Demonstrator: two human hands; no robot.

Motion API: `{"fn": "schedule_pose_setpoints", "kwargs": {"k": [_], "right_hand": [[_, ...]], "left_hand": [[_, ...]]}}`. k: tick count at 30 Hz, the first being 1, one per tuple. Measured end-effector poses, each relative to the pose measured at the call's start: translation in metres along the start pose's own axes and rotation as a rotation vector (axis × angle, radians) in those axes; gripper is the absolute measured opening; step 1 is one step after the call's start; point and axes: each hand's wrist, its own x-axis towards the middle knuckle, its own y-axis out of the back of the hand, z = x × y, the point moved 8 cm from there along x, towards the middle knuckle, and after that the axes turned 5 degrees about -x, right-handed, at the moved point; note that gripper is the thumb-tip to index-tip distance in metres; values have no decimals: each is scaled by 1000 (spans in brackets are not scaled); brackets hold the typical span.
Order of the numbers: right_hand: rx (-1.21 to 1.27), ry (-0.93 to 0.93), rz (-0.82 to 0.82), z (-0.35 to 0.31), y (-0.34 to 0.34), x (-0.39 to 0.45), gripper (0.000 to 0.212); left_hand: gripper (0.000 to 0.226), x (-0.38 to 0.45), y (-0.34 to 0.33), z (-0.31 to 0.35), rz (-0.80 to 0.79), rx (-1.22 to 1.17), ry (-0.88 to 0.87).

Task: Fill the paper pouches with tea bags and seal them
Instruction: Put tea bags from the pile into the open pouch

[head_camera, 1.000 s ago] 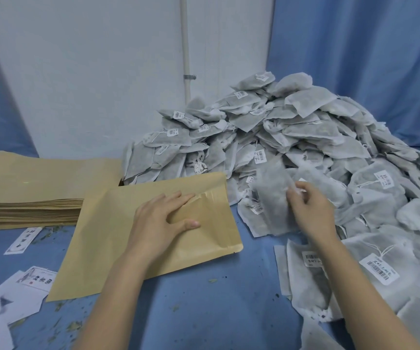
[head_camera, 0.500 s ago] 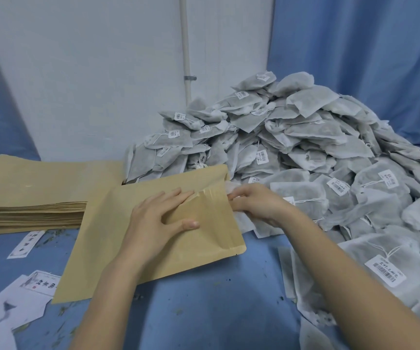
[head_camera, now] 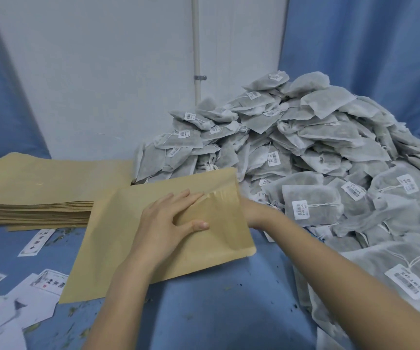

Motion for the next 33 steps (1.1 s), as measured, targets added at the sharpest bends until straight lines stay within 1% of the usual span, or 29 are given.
{"fn": "schedule_pose_setpoints", "kwargs": {"k": [1,2,3,4,5,7,8,9,10,11,12,13,15,16,17,18,19,20,22,25,27,29,30,31,32,33], "right_hand": [[-43,63,119,3,13,-3,11],[-49,67,265,13,28,-8,13],[-76,34,394,27,42,-14,15],[-180,-35,489,42,54,-19,14],[-382,-137,502,55,59,-24,19],[-774,-316,382,82,53,-25,45],[-884,-366,336,91,50,-24,48],[-941,-365,347,93,47,-24,40],[-954,-322,398,88,46,-24,28],[-927,-273,464,83,49,-25,19],[-834,-229,556,78,56,-32,19],[-691,-198,665,75,67,-41,26],[-265,-147,851,82,90,-62,31],[-52,-141,871,87,95,-69,32],[146,-124,830,88,94,-72,32],[336,-101,743,88,87,-70,30],[490,-100,644,86,77,-66,25],[574,-102,562,82,68,-63,22],[572,-100,471,72,56,-58,19],[486,-82,394,54,42,-43,16],[451,-75,311,41,33,-34,20],[389,-93,213,29,22,-22,10],[339,-87,157,22,16,-18,17],[325,-107,122,13,1,-5,30],[365,-152,151,11,-10,7,45],[335,-182,155,19,-23,13,53]], "left_hand": [[57,0,1,-2,6,23,11],[58,0,0,-4,6,34,21],[58,0,0,-5,5,39,28],[58,0,-1,-6,3,46,34],[59,0,-1,-7,0,57,37],[59,0,-2,-8,0,72,41],[60,0,-2,-8,-1,72,43],[60,0,-2,-8,-2,71,46],[60,0,-3,-8,-3,71,49],[59,0,-3,-9,-1,70,53],[59,0,-2,-9,3,68,55],[59,0,-2,-10,9,65,54],[58,1,-1,-11,18,65,50],[58,1,-1,-11,18,66,50],[58,2,-2,-11,17,66,49],[58,1,-2,-11,20,64,46],[58,2,-1,-10,27,59,42],[58,1,1,-10,38,50,36],[58,1,4,-8,61,19,29],[61,0,7,-3,77,-32,22],[62,-1,7,1,86,-61,10],[61,0,4,4,71,-88,4],[60,0,1,5,54,-100,0],[59,0,-3,8,30,-107,-6],[57,0,-7,10,6,-106,-16],[57,0,-11,12,-12,-99,-27]]}}
